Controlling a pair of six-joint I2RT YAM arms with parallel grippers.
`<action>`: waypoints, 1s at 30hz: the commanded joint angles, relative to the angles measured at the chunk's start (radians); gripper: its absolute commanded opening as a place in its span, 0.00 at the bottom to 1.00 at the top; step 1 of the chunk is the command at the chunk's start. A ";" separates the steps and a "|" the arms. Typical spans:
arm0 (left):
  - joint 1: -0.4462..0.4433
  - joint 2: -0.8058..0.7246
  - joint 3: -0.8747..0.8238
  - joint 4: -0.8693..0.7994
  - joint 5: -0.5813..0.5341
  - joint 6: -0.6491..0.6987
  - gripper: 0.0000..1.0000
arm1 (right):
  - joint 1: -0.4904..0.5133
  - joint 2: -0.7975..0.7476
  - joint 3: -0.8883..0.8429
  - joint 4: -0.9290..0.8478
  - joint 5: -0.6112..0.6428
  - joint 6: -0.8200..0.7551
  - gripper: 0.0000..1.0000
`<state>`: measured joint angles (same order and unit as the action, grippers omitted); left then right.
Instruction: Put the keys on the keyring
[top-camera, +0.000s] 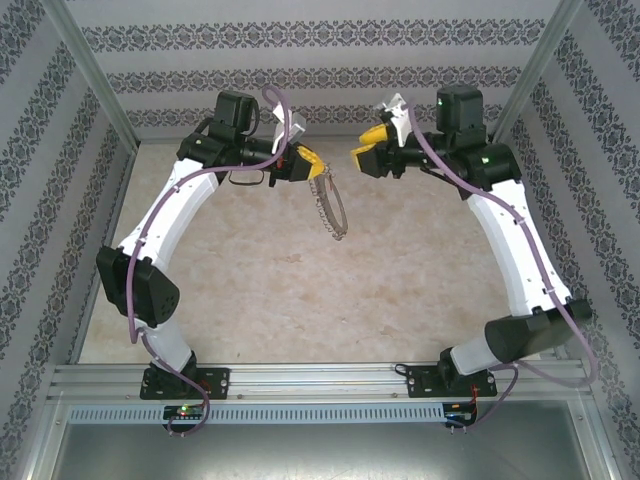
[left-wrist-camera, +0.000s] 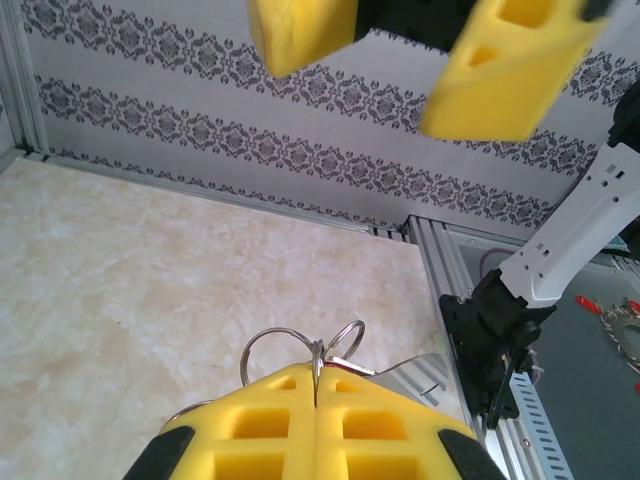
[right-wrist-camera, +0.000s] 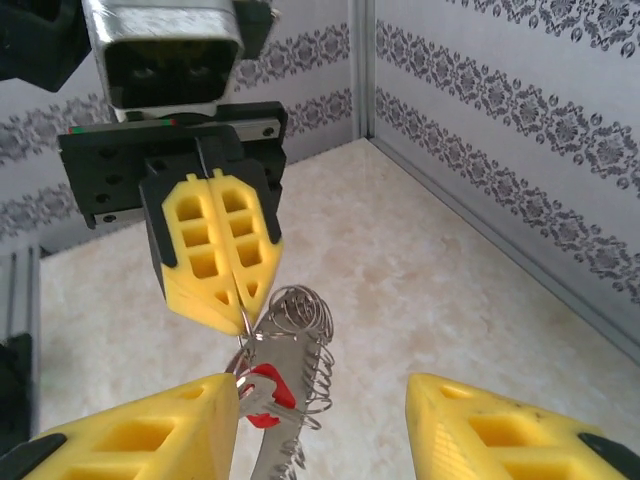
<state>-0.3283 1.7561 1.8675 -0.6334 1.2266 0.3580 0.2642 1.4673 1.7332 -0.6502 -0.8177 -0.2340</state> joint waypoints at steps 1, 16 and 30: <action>-0.009 -0.043 0.024 0.047 0.022 -0.008 0.00 | 0.007 -0.029 -0.120 0.225 -0.133 0.130 0.47; -0.009 -0.052 0.037 0.041 0.024 -0.010 0.00 | 0.087 0.002 -0.180 0.313 -0.163 0.179 0.39; -0.008 -0.072 0.030 0.049 0.014 -0.008 0.00 | 0.082 0.024 -0.210 0.276 -0.135 0.153 0.09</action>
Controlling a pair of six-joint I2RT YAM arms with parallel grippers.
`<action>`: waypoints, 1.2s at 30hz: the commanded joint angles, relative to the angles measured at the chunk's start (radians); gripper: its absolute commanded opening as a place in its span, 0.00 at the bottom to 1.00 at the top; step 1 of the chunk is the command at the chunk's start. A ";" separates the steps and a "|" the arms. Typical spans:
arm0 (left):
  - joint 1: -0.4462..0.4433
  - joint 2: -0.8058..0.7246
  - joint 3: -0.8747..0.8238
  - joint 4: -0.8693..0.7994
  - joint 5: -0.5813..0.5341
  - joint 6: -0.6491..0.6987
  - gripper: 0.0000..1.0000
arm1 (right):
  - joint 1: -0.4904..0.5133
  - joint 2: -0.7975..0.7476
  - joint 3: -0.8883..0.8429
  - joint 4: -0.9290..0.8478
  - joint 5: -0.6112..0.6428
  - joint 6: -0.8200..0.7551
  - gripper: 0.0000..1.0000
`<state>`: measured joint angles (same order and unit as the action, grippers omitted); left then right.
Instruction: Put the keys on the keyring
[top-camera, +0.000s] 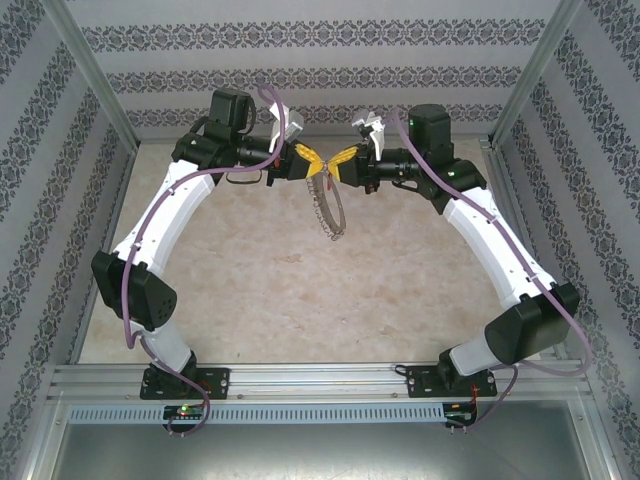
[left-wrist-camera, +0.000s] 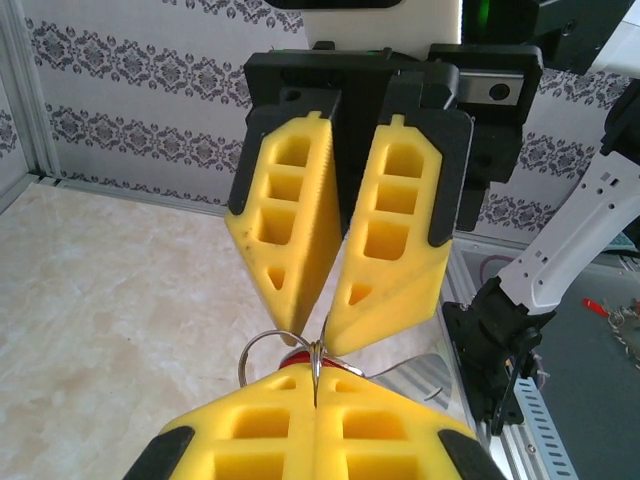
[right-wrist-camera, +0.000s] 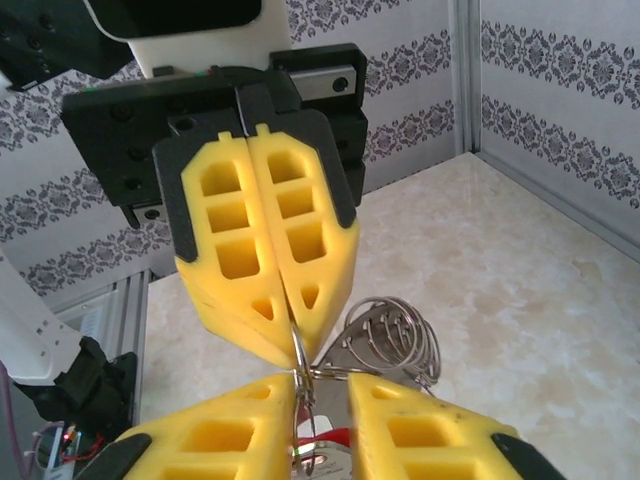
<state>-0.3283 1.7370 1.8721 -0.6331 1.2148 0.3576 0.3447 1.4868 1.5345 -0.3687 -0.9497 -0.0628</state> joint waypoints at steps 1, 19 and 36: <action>-0.009 -0.053 0.025 0.049 0.025 -0.008 0.00 | -0.002 0.002 -0.017 -0.008 -0.003 -0.021 0.07; -0.008 -0.059 -0.008 0.138 0.040 -0.068 0.00 | 0.129 -0.087 -0.095 -0.089 0.260 -0.221 0.00; -0.012 -0.059 -0.036 0.197 0.045 -0.119 0.00 | 0.117 -0.012 0.032 -0.180 -0.072 -0.204 0.25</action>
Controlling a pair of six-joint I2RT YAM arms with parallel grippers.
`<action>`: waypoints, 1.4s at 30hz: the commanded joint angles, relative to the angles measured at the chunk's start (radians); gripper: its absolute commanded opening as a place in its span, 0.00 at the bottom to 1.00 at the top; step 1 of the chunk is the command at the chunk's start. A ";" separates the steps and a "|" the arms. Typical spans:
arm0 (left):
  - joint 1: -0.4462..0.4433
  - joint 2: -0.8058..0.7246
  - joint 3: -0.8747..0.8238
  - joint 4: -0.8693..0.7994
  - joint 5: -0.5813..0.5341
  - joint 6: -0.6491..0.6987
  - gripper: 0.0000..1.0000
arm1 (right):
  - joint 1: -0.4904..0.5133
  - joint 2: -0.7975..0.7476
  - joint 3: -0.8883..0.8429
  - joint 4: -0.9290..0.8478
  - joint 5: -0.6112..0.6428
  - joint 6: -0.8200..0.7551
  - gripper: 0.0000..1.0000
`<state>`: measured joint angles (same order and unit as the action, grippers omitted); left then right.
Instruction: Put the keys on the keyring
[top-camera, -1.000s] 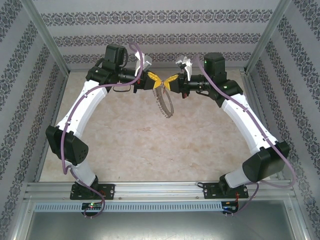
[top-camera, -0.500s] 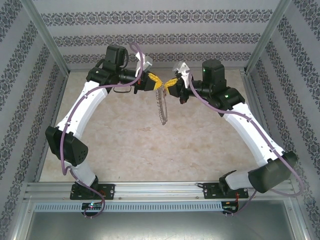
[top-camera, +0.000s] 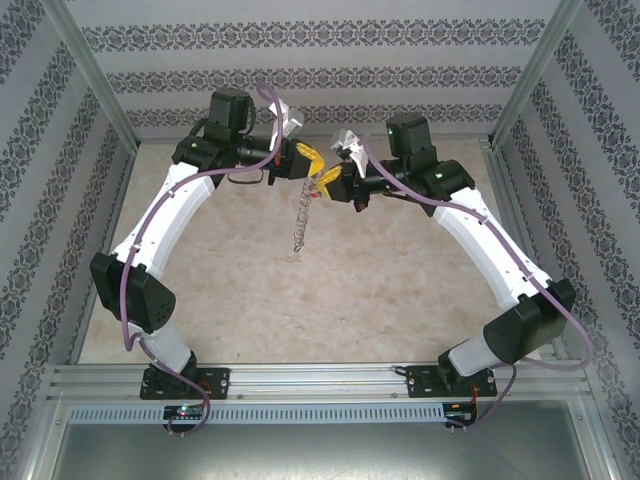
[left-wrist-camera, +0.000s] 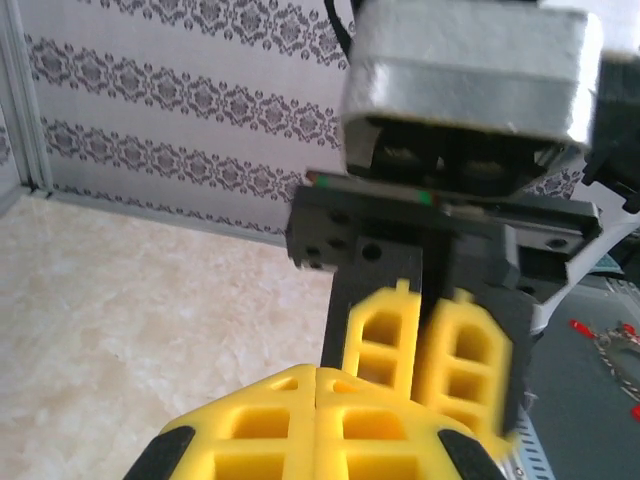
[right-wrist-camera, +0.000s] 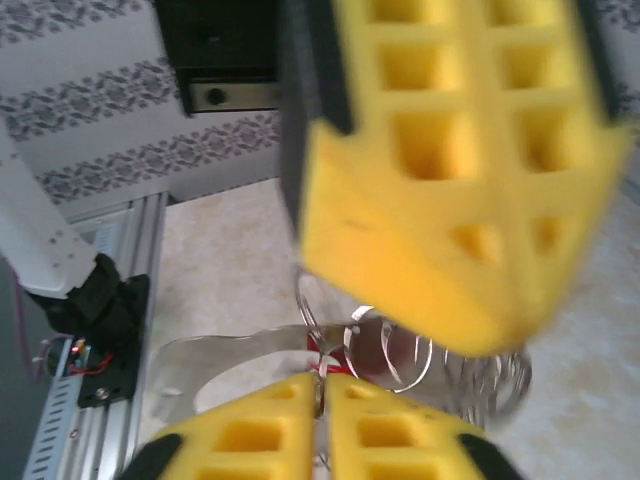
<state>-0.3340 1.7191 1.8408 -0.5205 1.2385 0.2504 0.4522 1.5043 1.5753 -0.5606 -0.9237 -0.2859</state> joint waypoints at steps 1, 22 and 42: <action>-0.006 -0.041 -0.005 0.084 0.021 -0.012 0.00 | 0.002 -0.038 -0.018 0.025 -0.092 0.028 0.29; 0.014 -0.222 -0.398 0.552 -0.330 -0.304 0.18 | -0.124 0.095 -0.282 0.310 0.234 0.434 0.53; 0.059 -0.220 -0.683 0.619 -0.887 -0.701 1.00 | 0.018 0.489 -0.157 0.168 0.490 0.487 0.52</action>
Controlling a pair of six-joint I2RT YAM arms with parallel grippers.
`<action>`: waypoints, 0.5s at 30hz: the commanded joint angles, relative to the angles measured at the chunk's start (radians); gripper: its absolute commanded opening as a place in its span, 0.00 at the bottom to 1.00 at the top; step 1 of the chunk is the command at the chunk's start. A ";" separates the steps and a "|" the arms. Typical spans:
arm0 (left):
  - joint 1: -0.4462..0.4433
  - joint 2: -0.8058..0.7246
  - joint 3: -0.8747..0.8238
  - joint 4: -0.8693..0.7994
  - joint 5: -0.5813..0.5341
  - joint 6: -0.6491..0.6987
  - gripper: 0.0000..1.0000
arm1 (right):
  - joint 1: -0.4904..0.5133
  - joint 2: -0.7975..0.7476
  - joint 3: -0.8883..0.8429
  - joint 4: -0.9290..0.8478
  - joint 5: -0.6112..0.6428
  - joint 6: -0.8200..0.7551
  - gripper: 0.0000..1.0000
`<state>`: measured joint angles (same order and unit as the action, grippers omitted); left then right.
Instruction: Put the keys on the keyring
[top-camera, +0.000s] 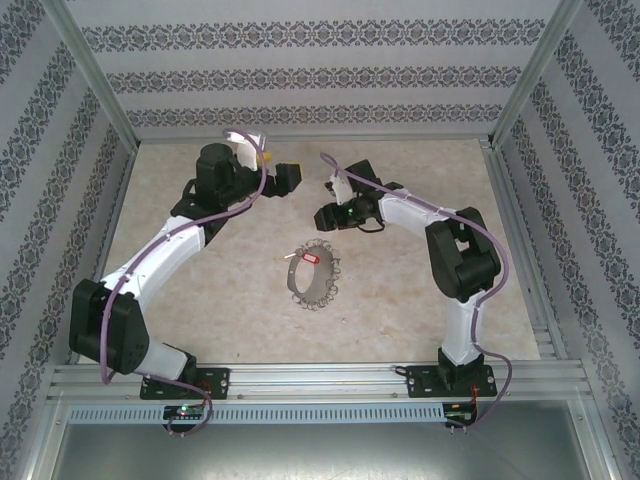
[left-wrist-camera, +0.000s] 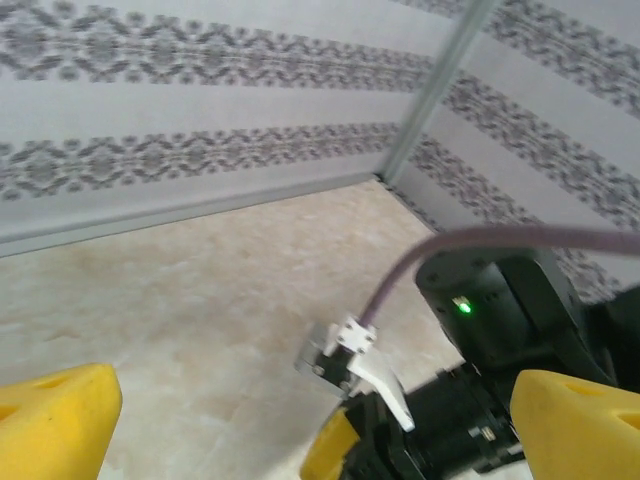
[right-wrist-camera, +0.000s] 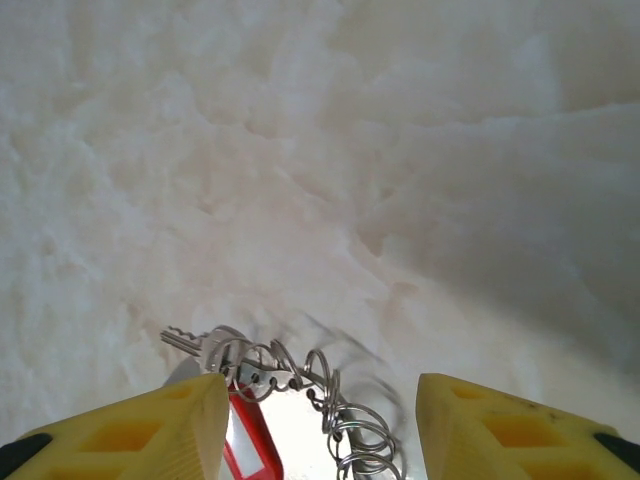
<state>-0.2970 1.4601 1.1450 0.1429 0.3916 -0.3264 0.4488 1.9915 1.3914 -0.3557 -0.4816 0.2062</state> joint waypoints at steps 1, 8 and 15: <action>0.025 0.056 0.010 -0.056 -0.024 -0.157 1.00 | 0.022 -0.003 0.020 -0.039 0.060 0.001 0.52; 0.017 0.188 -0.045 -0.110 0.087 -0.522 1.00 | -0.023 -0.066 -0.045 -0.006 0.112 0.053 0.52; -0.076 0.244 -0.128 -0.046 0.024 -0.762 0.70 | -0.069 -0.128 -0.124 0.055 0.131 0.090 0.52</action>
<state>-0.3271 1.7000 1.0313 0.0673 0.4397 -0.9207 0.3912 1.9072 1.2926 -0.3405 -0.3779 0.2665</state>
